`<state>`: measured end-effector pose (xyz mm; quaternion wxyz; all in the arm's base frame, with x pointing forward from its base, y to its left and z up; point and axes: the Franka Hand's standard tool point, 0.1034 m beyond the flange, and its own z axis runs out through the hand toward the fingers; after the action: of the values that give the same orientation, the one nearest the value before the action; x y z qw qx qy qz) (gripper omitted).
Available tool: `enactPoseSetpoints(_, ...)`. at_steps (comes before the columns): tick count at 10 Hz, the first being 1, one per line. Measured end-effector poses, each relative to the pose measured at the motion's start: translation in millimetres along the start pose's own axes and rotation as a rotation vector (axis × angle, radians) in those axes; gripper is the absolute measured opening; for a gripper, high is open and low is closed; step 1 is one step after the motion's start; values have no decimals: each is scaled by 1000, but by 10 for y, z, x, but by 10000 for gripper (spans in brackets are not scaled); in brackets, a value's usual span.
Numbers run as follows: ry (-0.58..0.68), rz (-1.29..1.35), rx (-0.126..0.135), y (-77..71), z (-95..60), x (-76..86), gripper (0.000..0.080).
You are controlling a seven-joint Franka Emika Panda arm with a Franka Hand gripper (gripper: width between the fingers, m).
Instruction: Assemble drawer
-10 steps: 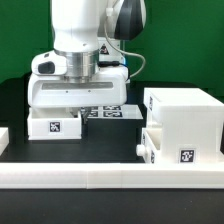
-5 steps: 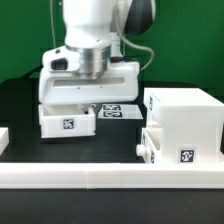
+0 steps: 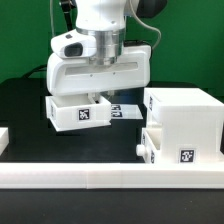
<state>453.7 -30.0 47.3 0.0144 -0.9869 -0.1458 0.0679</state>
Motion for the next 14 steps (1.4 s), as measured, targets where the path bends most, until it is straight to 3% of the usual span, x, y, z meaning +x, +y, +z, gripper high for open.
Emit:
enactPoseSetpoints(3,-3,-199,-4,18,-7,3,42)
enactPoseSetpoints(5,-1,-440,-19,110,-175,192,42)
enactPoseSetpoints(7,9,-601,-29,132,-216,283,42)
enactPoseSetpoints(11,-1,-836,-32,147,-201,260,42)
enactPoseSetpoints(12,-9,-997,-52,185,-220,279,42)
enactPoseSetpoints(13,-12,-1150,-91,246,-268,342,42)
enactPoseSetpoints(14,-9,-1174,-107,274,-314,410,42)
